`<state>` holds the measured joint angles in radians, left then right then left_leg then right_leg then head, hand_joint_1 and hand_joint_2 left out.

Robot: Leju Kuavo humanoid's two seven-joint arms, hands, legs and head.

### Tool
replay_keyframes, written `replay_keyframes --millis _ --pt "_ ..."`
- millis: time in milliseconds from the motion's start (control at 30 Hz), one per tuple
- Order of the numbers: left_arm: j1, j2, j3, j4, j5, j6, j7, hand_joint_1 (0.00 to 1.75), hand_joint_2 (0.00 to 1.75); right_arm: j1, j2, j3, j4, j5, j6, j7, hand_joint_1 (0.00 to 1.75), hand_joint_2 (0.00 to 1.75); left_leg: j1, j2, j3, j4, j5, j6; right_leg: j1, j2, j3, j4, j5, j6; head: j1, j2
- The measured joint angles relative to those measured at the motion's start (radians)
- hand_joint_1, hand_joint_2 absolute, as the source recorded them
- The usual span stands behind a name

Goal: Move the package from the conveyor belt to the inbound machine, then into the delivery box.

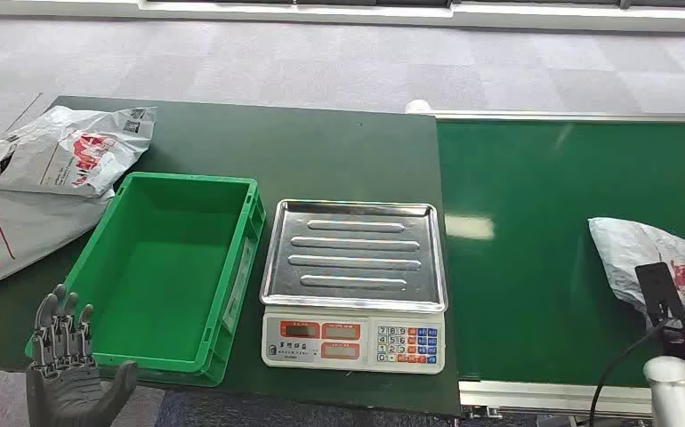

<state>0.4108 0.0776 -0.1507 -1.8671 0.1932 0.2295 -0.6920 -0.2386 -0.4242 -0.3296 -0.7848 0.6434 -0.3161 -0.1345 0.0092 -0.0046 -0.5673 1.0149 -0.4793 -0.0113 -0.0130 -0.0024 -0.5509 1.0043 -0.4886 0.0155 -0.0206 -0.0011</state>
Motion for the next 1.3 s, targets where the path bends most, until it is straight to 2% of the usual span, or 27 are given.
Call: replay_keyframes --millis 200,400,500,633,867,967,1100,1200,1300 --pt "-0.007 0.017 -0.025 0.008 0.007 0.021 -0.008 0.00 1.75 0.020 0.007 0.082 -0.168 -0.077 -0.026 -0.027 1.75 1.75 0.000 0.000 -0.001 0.000 0.000 0.000 0.000 0.000 0.000 0.000 0.000 0.000 0.000 0.000" --pt "-0.008 0.019 -0.042 0.008 -0.006 0.041 -0.008 0.00 1.75 0.046 0.041 0.178 -0.464 -0.239 -0.188 -0.149 1.75 1.75 0.000 0.000 -0.003 0.000 0.001 -0.001 0.000 0.000 -0.003 0.001 0.000 -0.001 0.000 0.000" --pt "-0.011 0.019 -0.062 0.009 -0.032 0.058 -0.008 0.00 1.75 0.031 0.069 0.272 -0.619 -0.242 -0.210 -0.133 1.75 1.75 0.000 0.001 -0.003 -0.001 0.001 -0.002 0.001 0.002 -0.004 0.002 0.000 -0.001 0.000 0.000" --pt "-0.015 0.017 -0.084 0.012 -0.045 0.070 -0.009 0.00 1.75 0.008 0.092 0.383 -0.733 -0.230 -0.225 -0.111 1.75 1.75 0.000 -0.002 -0.003 -0.001 0.002 -0.002 0.001 -0.002 -0.004 0.002 -0.001 -0.002 0.000 0.000" --pt "-0.015 0.017 -0.102 0.015 -0.047 0.071 -0.009 0.00 1.75 -0.008 0.108 0.454 -0.800 -0.225 -0.225 -0.118 1.75 1.75 0.000 -0.003 -0.005 -0.001 0.002 -0.003 0.000 -0.004 -0.004 0.002 -0.001 -0.002 0.000 0.000" --pt "-0.024 0.017 -0.111 0.024 -0.053 0.067 -0.009 0.00 1.75 -0.034 0.143 0.505 -0.802 -0.114 -0.189 -0.082 1.75 1.75 0.000 -0.002 -0.006 -0.001 0.002 -0.003 0.001 -0.002 -0.005 0.003 0.000 -0.002 0.000 0.000" --pt "-0.050 0.017 -0.130 0.045 -0.058 0.069 -0.009 0.00 1.75 -0.081 0.244 0.649 -0.774 0.072 -0.166 0.032 1.75 1.75 0.001 0.002 -0.004 -0.001 0.004 -0.006 0.004 0.002 -0.007 0.003 0.002 -0.006 0.000 0.000" --pt "-0.055 0.018 -0.140 0.055 -0.059 0.072 -0.008 0.00 1.75 -0.105 0.298 0.724 -0.747 0.093 -0.138 0.101 1.75 1.75 0.002 0.000 -0.005 -0.002 0.005 -0.008 0.005 0.000 -0.007 0.003 0.001 -0.007 0.000 0.000" --pt "-0.055 0.020 -0.143 0.059 -0.059 0.073 0.003 0.00 1.75 -0.133 0.338 0.761 -0.706 0.086 -0.060 0.185 1.75 1.75 0.002 0.000 -0.005 -0.002 0.006 -0.008 0.006 0.001 -0.008 0.003 0.002 -0.008 0.000 0.000"
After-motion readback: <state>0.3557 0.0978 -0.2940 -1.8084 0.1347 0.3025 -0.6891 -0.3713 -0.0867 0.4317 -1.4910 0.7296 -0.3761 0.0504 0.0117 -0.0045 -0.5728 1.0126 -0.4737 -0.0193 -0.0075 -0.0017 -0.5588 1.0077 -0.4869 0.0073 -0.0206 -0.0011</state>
